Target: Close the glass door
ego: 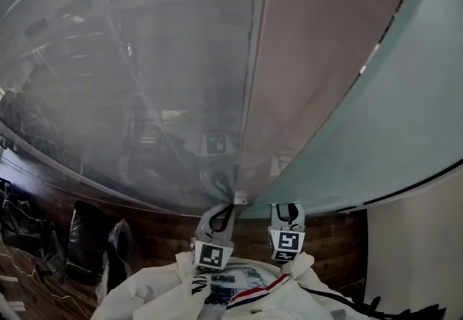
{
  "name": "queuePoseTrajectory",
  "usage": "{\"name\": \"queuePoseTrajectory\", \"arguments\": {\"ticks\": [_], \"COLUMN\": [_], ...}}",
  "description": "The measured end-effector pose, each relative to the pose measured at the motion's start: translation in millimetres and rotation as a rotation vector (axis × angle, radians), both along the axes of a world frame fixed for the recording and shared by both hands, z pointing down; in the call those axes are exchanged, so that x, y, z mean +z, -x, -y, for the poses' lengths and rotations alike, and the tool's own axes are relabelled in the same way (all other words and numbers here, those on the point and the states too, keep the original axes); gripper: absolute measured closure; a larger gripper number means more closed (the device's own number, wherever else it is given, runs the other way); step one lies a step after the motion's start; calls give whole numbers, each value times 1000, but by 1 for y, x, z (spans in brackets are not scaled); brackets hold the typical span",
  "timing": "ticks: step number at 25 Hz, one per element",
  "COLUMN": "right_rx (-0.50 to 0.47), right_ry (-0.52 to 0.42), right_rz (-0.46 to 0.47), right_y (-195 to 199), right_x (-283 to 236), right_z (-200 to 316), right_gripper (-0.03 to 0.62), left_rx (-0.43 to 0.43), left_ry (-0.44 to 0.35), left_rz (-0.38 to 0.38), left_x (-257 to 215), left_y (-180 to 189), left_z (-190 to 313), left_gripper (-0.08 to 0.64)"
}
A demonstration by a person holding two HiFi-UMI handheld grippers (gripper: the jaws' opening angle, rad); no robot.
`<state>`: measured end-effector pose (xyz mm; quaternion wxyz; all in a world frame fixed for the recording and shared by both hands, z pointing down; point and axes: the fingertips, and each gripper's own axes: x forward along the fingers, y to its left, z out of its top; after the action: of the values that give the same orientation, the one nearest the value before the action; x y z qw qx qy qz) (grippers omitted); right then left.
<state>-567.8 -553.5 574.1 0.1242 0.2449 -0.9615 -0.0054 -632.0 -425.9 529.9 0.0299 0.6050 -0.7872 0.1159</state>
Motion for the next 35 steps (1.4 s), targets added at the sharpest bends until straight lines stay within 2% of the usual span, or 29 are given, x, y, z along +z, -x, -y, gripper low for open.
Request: {"name": "queuePoseTrajectory", "arguments": {"ticks": [35], "right_rx": [-2], "right_ry": [-5], "right_rz": [11], "right_y": [18], "right_x": [-2], "right_z": [19], "right_gripper": [448], "left_rx": [37], "left_ry": [-1], "left_rz": [-3], "left_x": [-1], "left_y": [-3], "left_z": [2], "left_gripper": [555]}}
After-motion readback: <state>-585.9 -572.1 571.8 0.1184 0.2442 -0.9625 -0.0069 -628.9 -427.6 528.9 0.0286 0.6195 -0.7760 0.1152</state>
